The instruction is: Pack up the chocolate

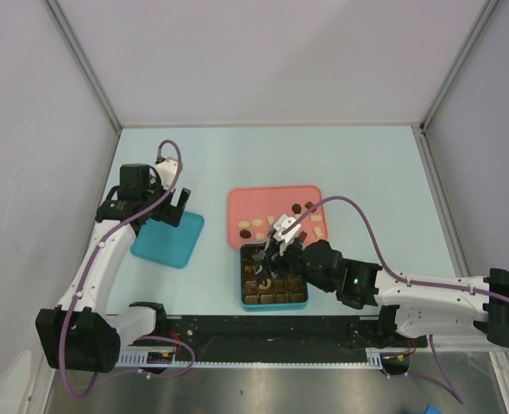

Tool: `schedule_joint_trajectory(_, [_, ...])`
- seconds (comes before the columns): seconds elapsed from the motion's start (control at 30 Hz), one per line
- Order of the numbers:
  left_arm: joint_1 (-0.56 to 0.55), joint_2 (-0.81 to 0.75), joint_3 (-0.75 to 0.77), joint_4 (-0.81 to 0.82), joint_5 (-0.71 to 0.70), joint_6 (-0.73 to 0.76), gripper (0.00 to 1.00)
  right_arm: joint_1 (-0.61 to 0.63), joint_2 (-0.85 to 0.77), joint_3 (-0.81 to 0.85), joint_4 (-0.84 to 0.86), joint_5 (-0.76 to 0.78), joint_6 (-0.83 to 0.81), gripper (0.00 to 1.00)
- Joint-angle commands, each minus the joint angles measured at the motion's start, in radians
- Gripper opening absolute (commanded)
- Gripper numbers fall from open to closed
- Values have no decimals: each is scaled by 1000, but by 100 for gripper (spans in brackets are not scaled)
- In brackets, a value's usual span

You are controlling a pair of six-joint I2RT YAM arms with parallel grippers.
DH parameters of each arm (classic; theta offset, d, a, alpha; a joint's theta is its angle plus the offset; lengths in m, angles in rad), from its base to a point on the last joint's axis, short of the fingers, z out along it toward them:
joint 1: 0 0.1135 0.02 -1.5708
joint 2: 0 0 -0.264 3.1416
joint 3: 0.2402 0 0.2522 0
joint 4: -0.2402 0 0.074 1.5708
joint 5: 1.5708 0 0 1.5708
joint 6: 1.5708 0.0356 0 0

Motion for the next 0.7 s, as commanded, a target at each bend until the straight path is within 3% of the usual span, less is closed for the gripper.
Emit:
schedule_joint_trajectory(0.0, [6, -18, 25, 11, 7, -3, 100, -4, -25, 5, 73, 42, -23, 50])
schedule_joint_trajectory(0.27, [6, -22, 22, 11, 7, -3, 100, -107, -45, 5, 170, 62, -89, 37])
schedule_joint_trajectory(0.43, [6, -26, 25, 9, 1, -1, 100, -306, -19, 19, 279, -1, -143, 28])
schedule_joint_trajectory(0.67, [6, -28, 14, 9, 4, -1, 100, -516, 180, 60, 447, -11, -151, 24])
